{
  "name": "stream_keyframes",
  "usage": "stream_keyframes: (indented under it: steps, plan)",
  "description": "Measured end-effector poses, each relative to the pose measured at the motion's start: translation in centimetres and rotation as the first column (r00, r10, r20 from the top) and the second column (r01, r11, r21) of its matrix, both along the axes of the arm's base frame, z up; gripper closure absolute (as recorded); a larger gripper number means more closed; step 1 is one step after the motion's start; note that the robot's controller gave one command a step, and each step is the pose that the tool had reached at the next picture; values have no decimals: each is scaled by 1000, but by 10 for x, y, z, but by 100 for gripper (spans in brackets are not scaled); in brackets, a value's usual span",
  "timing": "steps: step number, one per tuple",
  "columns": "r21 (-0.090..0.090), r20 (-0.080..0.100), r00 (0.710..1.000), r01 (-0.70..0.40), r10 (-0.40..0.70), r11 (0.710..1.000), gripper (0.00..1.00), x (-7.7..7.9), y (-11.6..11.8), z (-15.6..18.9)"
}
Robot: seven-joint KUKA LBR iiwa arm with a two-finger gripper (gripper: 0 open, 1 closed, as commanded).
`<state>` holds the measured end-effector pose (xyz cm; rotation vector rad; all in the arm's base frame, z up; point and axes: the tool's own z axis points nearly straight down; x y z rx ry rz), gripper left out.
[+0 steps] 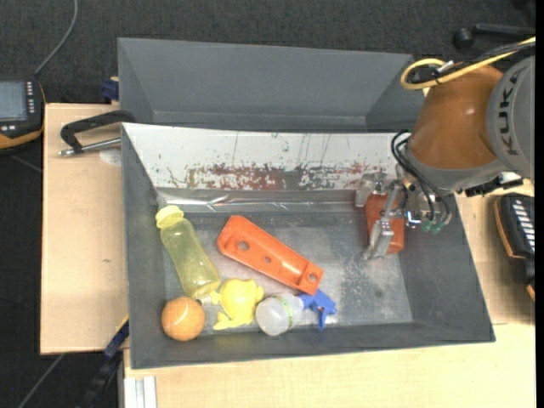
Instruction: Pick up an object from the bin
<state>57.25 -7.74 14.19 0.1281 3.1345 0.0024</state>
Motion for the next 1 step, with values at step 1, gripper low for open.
stream_keyframes:
  steps: [1]
  plan:
    - [-1, 1, 977, -213, 213, 977, 0, 7, 9, -32]
